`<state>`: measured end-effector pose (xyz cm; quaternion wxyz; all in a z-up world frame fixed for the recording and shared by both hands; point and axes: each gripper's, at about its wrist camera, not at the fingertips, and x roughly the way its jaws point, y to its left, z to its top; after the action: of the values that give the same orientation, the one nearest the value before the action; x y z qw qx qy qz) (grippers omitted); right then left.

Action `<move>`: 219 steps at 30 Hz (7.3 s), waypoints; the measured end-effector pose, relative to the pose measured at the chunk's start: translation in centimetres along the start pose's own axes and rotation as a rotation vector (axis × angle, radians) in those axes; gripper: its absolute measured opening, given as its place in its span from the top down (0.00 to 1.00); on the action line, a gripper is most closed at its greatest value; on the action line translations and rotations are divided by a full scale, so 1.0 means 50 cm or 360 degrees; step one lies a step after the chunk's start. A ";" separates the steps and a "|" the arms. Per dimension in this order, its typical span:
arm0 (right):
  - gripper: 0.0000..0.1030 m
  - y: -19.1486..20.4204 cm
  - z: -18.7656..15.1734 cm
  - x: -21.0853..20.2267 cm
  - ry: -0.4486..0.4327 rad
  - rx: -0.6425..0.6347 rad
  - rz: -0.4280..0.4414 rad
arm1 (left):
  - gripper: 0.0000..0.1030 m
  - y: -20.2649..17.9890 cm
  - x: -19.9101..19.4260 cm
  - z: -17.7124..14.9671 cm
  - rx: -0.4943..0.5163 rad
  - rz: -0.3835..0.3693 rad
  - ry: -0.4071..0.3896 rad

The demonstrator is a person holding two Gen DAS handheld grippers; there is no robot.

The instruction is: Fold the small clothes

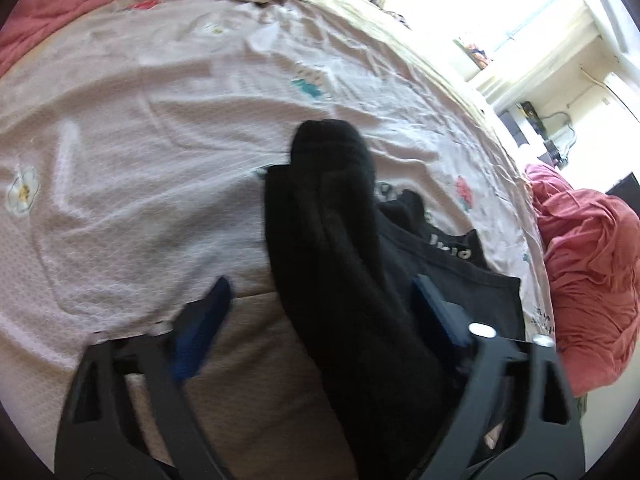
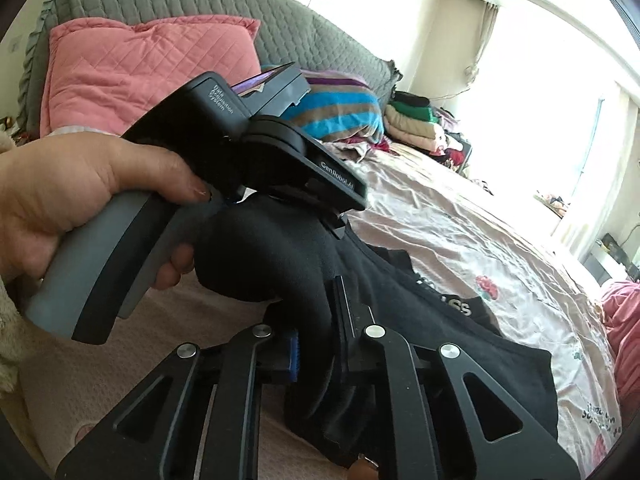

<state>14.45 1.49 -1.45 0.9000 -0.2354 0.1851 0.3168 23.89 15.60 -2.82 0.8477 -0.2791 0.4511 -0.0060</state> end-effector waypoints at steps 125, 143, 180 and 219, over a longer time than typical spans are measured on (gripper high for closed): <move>0.79 -0.525 -0.151 0.000 0.0455 0.1132 0.0356 | 0.20 -0.308 0.052 -0.162 0.0477 0.0084 0.0001; 0.71 -0.559 -0.248 0.000 0.0557 0.1097 0.0220 | 0.19 -0.354 0.095 -0.212 0.0565 0.0023 0.0143; 0.84 -0.517 -0.279 -0.138 0.0469 0.1218 0.0369 | 0.51 -0.361 0.018 -0.273 0.0640 -0.0064 0.0073; 0.04 -0.440 -0.237 -0.359 0.0167 0.1041 -0.0243 | 0.09 -0.361 -0.132 -0.313 0.0689 0.0023 -0.0192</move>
<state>13.64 -28.74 4.22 0.9381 0.0367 0.3050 0.1598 12.30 -5.22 4.00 0.9133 -0.0871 0.3897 -0.0798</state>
